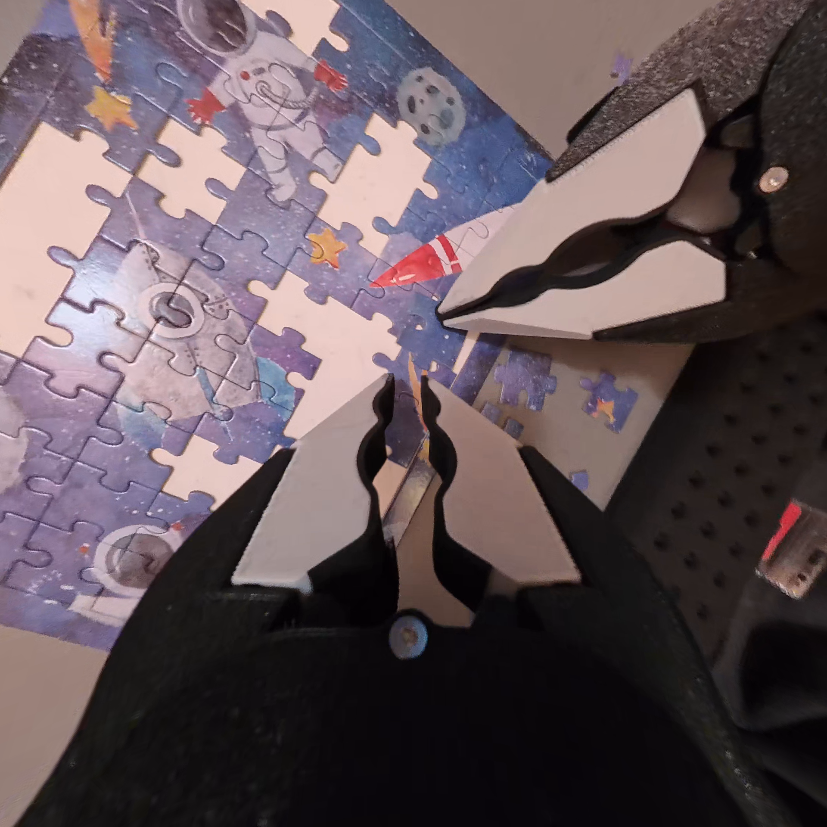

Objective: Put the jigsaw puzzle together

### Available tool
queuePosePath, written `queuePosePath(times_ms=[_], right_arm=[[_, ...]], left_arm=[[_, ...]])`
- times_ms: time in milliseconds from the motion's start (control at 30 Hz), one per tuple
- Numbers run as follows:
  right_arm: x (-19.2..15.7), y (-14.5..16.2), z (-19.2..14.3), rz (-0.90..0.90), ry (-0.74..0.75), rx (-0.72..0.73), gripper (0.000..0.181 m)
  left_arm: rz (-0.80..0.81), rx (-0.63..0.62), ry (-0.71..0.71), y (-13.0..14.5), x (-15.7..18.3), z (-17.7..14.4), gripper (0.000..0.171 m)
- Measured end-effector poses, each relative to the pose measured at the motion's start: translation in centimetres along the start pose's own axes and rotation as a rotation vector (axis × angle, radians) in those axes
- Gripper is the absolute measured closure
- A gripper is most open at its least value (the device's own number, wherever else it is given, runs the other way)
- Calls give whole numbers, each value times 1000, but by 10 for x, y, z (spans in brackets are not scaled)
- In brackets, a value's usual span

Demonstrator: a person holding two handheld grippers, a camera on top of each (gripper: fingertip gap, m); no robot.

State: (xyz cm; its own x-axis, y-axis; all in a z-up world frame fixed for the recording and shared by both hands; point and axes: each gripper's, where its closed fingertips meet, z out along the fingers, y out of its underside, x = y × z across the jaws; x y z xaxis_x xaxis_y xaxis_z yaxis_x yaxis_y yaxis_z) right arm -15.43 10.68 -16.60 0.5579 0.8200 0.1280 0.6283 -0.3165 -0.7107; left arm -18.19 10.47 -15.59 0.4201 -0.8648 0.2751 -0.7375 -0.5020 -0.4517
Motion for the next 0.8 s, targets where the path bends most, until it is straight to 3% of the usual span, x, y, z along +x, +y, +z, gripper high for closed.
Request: queuePosePath(times_ms=[333, 633, 800], right_arm=[[-4, 1, -1, 48, 10, -20, 181], [-7, 1, -1, 181, 11, -48, 181], [-7, 2, -1, 212, -3, -43, 181]], left_arm=[[31, 53, -116, 2, -6, 14, 165], [19, 83, -92, 2, -5, 13, 165], [90, 127, -29, -3, 14, 6, 165]])
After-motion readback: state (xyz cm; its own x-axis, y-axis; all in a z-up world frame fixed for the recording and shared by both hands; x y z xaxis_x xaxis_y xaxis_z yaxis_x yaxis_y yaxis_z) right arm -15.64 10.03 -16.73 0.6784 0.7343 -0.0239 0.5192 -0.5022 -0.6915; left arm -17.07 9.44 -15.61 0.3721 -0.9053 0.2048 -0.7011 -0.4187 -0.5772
